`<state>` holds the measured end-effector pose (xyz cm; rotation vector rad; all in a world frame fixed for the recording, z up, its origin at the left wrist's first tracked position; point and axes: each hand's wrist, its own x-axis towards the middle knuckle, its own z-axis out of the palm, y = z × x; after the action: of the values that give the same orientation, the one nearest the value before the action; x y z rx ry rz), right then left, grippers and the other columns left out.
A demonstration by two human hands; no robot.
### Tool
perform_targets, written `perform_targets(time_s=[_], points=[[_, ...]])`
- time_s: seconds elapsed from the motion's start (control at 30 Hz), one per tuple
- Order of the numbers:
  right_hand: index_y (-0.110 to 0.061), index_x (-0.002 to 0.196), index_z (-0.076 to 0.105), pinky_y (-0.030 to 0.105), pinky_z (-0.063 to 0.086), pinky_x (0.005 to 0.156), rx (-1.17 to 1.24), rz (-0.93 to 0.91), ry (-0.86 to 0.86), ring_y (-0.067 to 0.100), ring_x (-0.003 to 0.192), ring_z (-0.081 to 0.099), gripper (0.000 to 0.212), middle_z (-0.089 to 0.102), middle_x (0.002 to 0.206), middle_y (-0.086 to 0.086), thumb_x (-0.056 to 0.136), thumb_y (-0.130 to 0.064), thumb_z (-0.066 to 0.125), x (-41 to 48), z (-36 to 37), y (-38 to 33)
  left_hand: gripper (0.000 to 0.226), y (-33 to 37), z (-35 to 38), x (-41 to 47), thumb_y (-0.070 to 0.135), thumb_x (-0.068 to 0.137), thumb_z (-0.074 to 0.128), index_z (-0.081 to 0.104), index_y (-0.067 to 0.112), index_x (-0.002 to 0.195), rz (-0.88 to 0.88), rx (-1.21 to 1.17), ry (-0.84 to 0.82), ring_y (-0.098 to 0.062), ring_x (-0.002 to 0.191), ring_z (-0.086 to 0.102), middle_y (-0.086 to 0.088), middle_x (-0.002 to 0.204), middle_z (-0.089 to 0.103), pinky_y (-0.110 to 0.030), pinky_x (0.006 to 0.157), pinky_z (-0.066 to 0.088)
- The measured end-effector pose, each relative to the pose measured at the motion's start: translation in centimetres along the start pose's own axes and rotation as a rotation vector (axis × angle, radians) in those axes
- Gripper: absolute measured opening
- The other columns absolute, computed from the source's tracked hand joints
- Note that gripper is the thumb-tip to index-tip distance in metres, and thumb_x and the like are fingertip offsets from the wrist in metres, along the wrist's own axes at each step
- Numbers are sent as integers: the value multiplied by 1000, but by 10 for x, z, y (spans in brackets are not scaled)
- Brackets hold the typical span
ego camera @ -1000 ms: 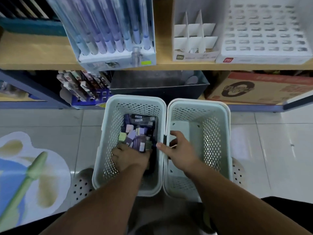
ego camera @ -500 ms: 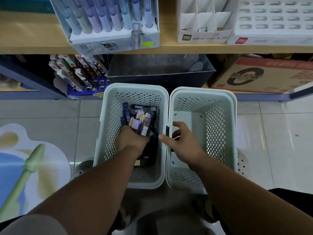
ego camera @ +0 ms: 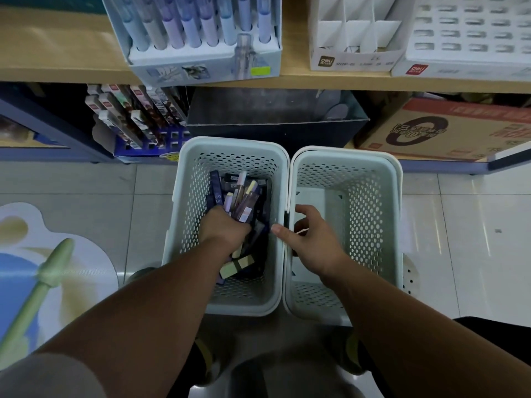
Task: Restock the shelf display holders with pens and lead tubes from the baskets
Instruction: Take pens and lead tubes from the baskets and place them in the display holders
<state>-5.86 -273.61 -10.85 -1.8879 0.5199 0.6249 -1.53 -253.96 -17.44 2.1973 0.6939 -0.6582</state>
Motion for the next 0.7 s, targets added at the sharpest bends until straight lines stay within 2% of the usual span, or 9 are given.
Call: perform_targets(time_s=[0.17,0.27,0.37,0.43,0.5,0.57,0.63,0.7], points=[[-32,146,39,42,59,84,-31,9,-3,14,96,64,81,54,108,-11,79,-65,73,0,-1,-3,23,9,-16,-8,21,57,81,70,18,77,-19,-156,-68,-19,65,70,2,68,72,-28,54,56],[-31,146,40,30,52,71,-70,19,-4,16,94,64,83,56,108,-10,78,-66,74,-1,-3,-7,21,17,-43,-18,19,55,86,73,17,72,-12,-182,-142,-16,56,69,6,59,71,-22,46,49],[-27,145,44,28,47,75,-150,-15,70,16,99,60,84,56,117,-1,77,-61,78,-4,-3,-15,24,23,-75,-33,10,59,92,70,12,70,-7,-234,-216,-10,38,57,5,48,63,-20,37,41],[-26,140,49,26,45,74,-244,-104,193,13,94,57,76,56,114,-1,78,-57,79,-9,-1,-23,25,26,-93,-44,8,63,91,68,9,70,1,-262,-255,-10,35,55,1,48,61,-19,36,40],[-25,132,56,22,41,68,-334,-254,290,9,85,54,57,54,102,-6,84,-50,76,-17,2,-34,20,27,-107,-52,7,66,90,71,8,72,11,-289,-267,-19,48,67,-7,58,69,-23,41,48],[-23,126,60,22,40,68,-434,-433,285,8,81,51,42,51,97,-9,90,-39,73,-24,9,-46,26,25,-121,-58,11,65,90,76,6,86,22,-295,-285,-31,73,74,-18,83,75,-31,57,56],[-20,123,64,25,43,71,-508,-545,184,11,81,53,33,56,97,-6,92,-29,71,-28,20,-58,42,18,-137,-61,16,59,91,76,4,96,26,-299,-312,-36,82,73,-21,95,74,-39,71,60],[-16,118,68,29,50,74,-597,-550,9,18,84,62,25,65,99,2,94,-23,68,-26,35,-66,48,9,-153,-65,15,61,91,74,5,105,24,-330,-357,-39,93,72,-19,109,74,-47,85,59]])
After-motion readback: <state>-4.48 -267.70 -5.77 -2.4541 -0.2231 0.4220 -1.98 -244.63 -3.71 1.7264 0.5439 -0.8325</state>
